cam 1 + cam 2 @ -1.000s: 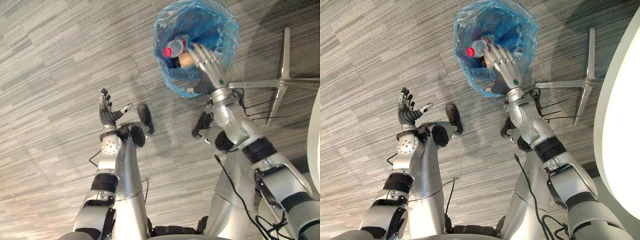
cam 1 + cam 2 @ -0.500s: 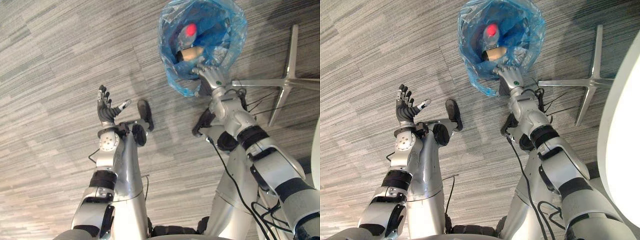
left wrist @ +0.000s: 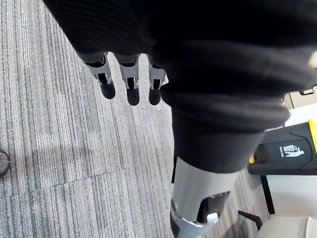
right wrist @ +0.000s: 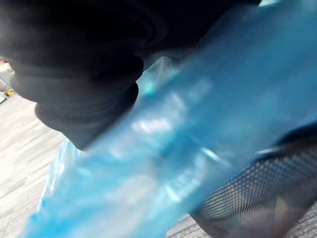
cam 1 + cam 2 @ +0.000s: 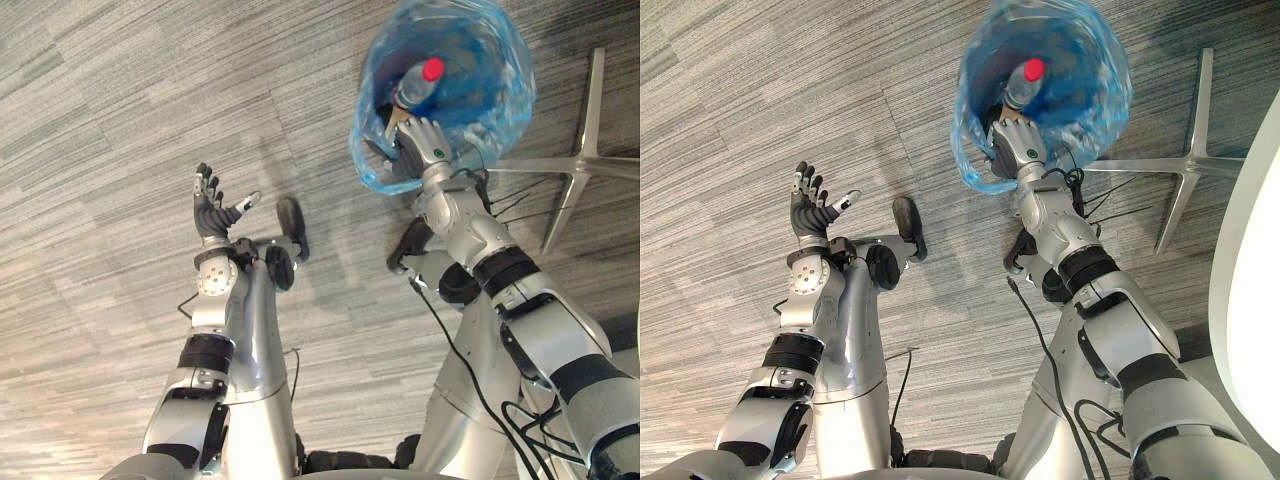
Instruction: Gather rubbish on tea table into small bin, then transfer packed bag to large trash can.
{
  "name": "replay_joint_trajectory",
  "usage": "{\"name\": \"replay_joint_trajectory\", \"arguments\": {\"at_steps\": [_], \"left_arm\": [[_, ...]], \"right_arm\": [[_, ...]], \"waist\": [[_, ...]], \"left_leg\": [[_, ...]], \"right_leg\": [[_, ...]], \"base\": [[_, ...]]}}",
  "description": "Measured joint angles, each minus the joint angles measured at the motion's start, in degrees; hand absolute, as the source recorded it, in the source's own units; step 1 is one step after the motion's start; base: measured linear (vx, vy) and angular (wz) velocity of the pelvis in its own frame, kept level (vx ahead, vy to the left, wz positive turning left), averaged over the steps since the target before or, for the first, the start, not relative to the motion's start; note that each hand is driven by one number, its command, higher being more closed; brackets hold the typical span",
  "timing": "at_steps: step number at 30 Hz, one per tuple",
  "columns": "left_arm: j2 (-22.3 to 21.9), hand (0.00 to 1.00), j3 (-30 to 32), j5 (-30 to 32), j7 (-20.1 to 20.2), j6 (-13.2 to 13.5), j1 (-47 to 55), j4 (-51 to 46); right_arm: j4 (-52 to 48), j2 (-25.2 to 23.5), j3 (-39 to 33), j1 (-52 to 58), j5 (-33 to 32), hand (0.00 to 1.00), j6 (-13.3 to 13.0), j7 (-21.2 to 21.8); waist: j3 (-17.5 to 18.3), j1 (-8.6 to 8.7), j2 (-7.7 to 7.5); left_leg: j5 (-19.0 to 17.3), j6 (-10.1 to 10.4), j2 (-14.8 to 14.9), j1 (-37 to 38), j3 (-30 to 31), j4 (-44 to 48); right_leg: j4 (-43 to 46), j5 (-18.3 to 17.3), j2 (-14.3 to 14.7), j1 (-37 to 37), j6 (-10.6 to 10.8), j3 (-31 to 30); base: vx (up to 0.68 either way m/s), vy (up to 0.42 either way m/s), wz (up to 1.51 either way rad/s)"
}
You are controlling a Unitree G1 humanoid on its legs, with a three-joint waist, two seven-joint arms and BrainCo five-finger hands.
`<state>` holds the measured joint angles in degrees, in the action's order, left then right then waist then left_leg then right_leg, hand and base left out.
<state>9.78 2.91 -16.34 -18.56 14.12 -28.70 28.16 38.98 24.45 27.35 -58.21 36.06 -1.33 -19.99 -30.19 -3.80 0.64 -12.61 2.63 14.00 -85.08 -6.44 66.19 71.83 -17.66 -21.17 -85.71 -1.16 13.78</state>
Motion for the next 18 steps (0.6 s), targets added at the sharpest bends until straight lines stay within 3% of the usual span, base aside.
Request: {"name": "replay_joint_trajectory", "arguments": {"at_steps": [1,2,12,18], "left_arm": [[0.0,0.00,0.0,0.1,0.0,0.1,0.0,0.2],[-0.1,0.00,0.0,0.2,0.0,0.3,0.0,0.5],[-1.2,0.00,0.0,1.3,1.0,0.9,0.5,3.4],[-1.3,0.00,0.0,1.4,0.9,1.2,0.5,3.6]], "right_arm": [[-0.4,0.1,0.0,0.0,0.0,1.00,0.0,0.0],[-0.7,0.2,0.0,0.1,0.0,0.00,0.0,0.0],[-3.9,-0.7,0.2,2.6,-2.8,0.00,-1.1,1.4],[-3.9,-0.9,0.1,2.5,-3.0,0.00,-1.1,1.4]], "waist": [[0.0,0.05,0.00],[0.0,0.11,0.00],[0.0,0.33,-0.03],[0.0,0.30,-0.03]], "left_leg": [[0.0,0.0,0.0,0.1,0.0,0.0],[0.0,0.0,0.1,0.4,-0.1,-0.1],[0.6,0.9,0.2,3.5,-0.3,-2.9],[0.8,0.8,0.1,3.7,-0.3,-3.7]], "right_leg": [[-0.1,0.0,0.1,0.0,0.0,-0.1],[-0.1,0.0,0.1,0.1,0.0,-0.2],[-2.3,0.3,1.2,2.6,0.3,0.0],[-3.0,0.9,1.5,2.7,-0.6,0.1]], "base": [[-0.02,0.020,-0.06],[-0.02,0.018,-0.04],[-0.01,0.004,-0.01],[0.00,0.006,-0.01]]}}
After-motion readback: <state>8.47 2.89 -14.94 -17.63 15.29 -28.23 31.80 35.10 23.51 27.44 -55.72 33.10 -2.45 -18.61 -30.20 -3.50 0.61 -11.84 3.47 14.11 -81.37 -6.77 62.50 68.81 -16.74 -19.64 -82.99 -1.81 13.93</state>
